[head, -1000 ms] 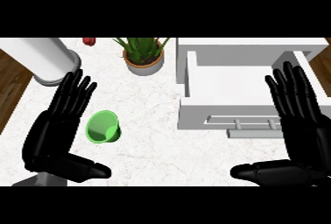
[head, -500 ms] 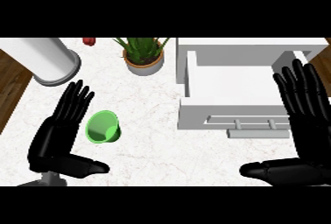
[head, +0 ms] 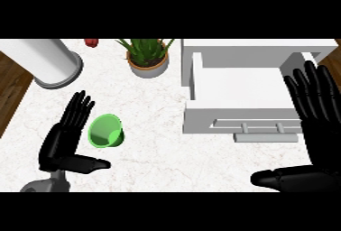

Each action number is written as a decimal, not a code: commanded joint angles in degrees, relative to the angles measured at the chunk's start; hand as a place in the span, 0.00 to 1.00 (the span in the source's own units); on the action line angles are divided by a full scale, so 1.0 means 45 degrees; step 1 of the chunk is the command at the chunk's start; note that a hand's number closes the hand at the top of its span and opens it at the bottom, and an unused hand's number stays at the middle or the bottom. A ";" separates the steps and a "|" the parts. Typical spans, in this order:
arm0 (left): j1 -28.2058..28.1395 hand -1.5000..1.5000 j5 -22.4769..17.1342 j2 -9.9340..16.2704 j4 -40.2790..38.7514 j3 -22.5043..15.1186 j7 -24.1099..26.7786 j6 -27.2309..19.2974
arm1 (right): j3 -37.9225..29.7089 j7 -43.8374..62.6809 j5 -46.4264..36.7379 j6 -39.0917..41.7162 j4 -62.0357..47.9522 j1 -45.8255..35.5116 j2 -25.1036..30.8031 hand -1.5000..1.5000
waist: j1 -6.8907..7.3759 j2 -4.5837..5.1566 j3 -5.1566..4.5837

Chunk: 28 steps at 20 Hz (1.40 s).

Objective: Pick up the cup, place it into the drawer and close the drawer

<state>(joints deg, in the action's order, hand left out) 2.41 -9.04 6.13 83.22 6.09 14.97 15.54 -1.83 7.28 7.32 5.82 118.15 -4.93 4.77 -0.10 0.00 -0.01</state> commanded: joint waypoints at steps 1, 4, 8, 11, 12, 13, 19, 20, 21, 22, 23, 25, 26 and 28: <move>0.0977 0.00 0.0521 -0.0078 -0.1728 0.0088 0.0756 -0.0257 | -0.0047 0.0330 -0.0010 -0.0262 -0.0762 -0.1001 -0.0084 0.00 | 0.0011 0.0007 0.0000; 0.0303 0.00 0.0634 -0.0090 -0.1881 0.0105 0.1197 -0.0160 | 0.0420 0.1051 -0.0309 -0.0540 0.0698 -0.0515 -0.0220 0.00 | 0.0006 -0.0005 -0.0001; 0.0809 0.00 0.0560 0.0357 -0.3433 0.0373 0.1846 0.0551 | -0.0167 0.0921 0.0307 -0.0110 0.0777 -0.0062 0.0043 0.00 | -0.0017 -0.0002 0.0000; 0.0296 0.00 0.0860 0.0548 -0.4537 0.0457 0.3284 0.0971 | -0.0021 -0.0058 -0.0009 0.0009 0.0063 0.0003 -0.0159 0.00 | -0.0002 0.0003 -0.0001; 0.1233 0.00 0.0934 0.0460 -0.4977 0.0442 0.3015 0.0702 | -0.0133 0.0137 0.0198 0.0256 -0.0160 -0.0257 0.0051 0.00 | -0.0005 0.0002 0.0000; 0.1662 0.00 0.0728 0.0665 -0.5298 0.0707 0.3007 0.0819 | -0.0080 0.0769 0.0261 0.0023 0.0208 -0.0425 0.0024 0.00 | -0.0009 0.0001 0.0000; 0.3198 0.00 0.1084 0.0504 -0.7920 0.1076 0.4202 0.0142 | -0.0141 -0.0193 0.0101 0.0254 -0.0413 -0.0238 -0.0052 0.00 | -0.0062 0.0019 -0.0003; 0.1873 0.00 0.0916 0.0959 -0.7299 0.1145 0.4580 0.0850 | -0.0304 0.0562 0.0512 0.0397 0.0467 0.0222 0.0188 0.00 | -0.0037 0.0003 -0.0002; 0.2100 0.00 0.1348 0.0719 -0.8035 0.1007 0.5471 0.0522 | 0.0341 0.0965 0.0001 -0.0062 0.1020 -0.0006 -0.0153 0.00 | -0.0053 0.0007 -0.0006; 0.2094 0.00 0.1307 0.0623 -0.8260 0.1034 0.5403 0.0457 | -0.0574 0.1336 0.0932 0.0332 0.0871 -0.0282 0.0420 0.00 | -0.0060 0.0011 -0.0005; 0.3067 0.00 0.1079 0.1110 -0.9140 0.1444 0.5420 0.0695 | 0.0013 0.0627 0.0121 0.0012 0.0261 -0.0288 -0.0093 0.00 | -0.0050 0.0017 -0.0005; 0.3640 0.00 0.1737 0.1120 -1.0202 0.1230 0.6218 0.0327 | 0.0036 0.0829 0.0130 0.0059 0.0434 -0.0308 -0.0008 0.00 | -0.0088 0.0024 -0.0008; 0.3578 0.00 0.1574 0.0970 -1.0539 0.1353 0.6101 0.0306 | 0.0457 0.0582 -0.0142 0.0080 0.0492 0.0008 -0.0230 0.00 | -0.0111 0.0031 -0.0010; 0.3047 0.00 0.1716 0.0896 -1.0037 0.1110 0.6094 0.0218 | -0.0006 0.0130 0.0410 0.0412 0.0360 0.0353 -0.0136 0.00 | -0.0058 0.0011 -0.0002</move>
<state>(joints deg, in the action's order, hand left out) 16.09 -2.71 11.24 42.24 11.95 40.98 17.39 -1.84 9.39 8.36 6.84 119.33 -5.49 4.63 -0.27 -0.12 0.23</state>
